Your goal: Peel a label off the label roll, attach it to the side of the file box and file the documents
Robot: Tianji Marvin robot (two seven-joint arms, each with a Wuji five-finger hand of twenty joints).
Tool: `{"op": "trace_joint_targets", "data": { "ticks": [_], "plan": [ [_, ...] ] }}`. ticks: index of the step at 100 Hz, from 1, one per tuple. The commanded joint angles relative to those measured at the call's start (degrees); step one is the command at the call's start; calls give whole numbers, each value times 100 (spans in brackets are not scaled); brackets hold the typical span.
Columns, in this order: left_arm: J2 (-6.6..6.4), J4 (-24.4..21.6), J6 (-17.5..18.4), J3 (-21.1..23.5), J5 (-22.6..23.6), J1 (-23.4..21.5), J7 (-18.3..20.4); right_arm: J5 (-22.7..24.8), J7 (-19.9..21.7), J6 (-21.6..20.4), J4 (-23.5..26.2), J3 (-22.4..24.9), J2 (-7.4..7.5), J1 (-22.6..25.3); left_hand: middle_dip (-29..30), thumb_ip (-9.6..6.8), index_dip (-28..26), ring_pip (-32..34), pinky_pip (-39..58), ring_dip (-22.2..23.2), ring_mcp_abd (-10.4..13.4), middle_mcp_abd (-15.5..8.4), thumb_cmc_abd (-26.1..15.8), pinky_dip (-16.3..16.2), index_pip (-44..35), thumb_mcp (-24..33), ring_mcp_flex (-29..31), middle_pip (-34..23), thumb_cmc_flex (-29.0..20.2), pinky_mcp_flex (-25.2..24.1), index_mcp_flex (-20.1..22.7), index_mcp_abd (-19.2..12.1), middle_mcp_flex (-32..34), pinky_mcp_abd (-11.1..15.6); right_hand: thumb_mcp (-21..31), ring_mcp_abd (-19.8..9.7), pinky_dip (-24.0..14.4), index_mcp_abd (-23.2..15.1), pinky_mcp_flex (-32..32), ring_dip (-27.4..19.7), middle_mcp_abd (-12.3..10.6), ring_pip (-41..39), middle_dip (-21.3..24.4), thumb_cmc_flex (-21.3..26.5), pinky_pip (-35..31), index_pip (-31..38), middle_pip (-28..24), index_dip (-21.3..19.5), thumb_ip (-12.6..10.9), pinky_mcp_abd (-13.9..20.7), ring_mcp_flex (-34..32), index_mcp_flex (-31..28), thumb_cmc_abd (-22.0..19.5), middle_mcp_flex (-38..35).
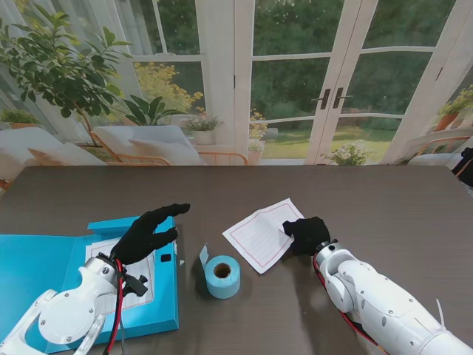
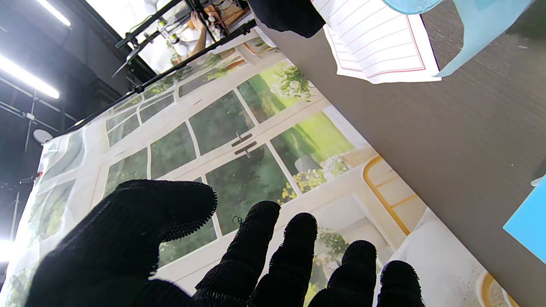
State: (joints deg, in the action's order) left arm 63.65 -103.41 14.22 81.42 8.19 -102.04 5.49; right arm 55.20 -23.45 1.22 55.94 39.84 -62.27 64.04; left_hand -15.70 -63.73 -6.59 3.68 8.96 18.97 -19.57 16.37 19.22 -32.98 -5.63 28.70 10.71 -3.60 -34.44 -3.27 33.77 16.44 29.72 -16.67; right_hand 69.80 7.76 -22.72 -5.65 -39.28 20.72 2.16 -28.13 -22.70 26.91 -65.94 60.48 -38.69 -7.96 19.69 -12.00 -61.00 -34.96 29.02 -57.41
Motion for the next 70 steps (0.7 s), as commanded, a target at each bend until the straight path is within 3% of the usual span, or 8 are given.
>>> {"op": "trace_joint_targets", "data": {
  "ticks": [1,14,33,49,70],
  "plan": [
    [12,-52,-40,-3,-44,-30,109,3,-97,38,-100,-74,-87,-49,51,279,-41,-75,-168,-104,28,-16,-286,47,76,-132,35,30,171,-122,92,24,78,150,444,-137,46,-359,79,182,-108,-247,-78,255,-455,578,108,66,186,-86,-588,-412,332,-549],
    [15,-84,-100,-5,-73,-50,113,-58,-493,40,-276,-144,-168,-122,51,317,-43,-74,-169,-105,27,3,-349,49,86,-154,37,29,188,-125,74,33,75,151,866,-399,37,-438,-713,544,-97,-720,-402,259,-833,1018,32,9,295,10,-1368,-810,712,-1220],
    [19,-128,-174,3,-88,-70,108,-15,-1027,-41,-462,-261,-223,-223,51,368,-48,-74,-169,-105,24,19,-437,52,89,-181,36,30,211,-124,79,48,71,145,1429,-765,-200,-470,-1625,1438,-171,-2722,-908,173,-1295,1543,-378,-114,482,189,-1456,-1129,1177,-1931],
    [25,-159,-242,-2,-136,-76,113,-35,-1315,-87,-600,-343,-275,-301,54,423,-50,-73,-167,-105,17,46,-559,52,95,-212,35,34,230,-123,79,82,57,137,1486,-1013,-533,-580,-2189,1924,-301,-3925,-1135,8,-1626,1731,-532,-119,503,354,-1464,-1345,1190,-2442],
    [31,-195,-319,1,-180,-83,111,-36,-1499,-156,-661,-341,-300,-355,56,476,-55,-75,-168,-106,13,73,-650,53,94,-237,30,34,242,-125,92,96,59,133,1533,-1242,-1054,-638,-2360,2356,-422,-4751,-1516,-191,-2093,1812,-1057,-144,510,659,-1468,-1536,1195,-2591]
  ]
}}
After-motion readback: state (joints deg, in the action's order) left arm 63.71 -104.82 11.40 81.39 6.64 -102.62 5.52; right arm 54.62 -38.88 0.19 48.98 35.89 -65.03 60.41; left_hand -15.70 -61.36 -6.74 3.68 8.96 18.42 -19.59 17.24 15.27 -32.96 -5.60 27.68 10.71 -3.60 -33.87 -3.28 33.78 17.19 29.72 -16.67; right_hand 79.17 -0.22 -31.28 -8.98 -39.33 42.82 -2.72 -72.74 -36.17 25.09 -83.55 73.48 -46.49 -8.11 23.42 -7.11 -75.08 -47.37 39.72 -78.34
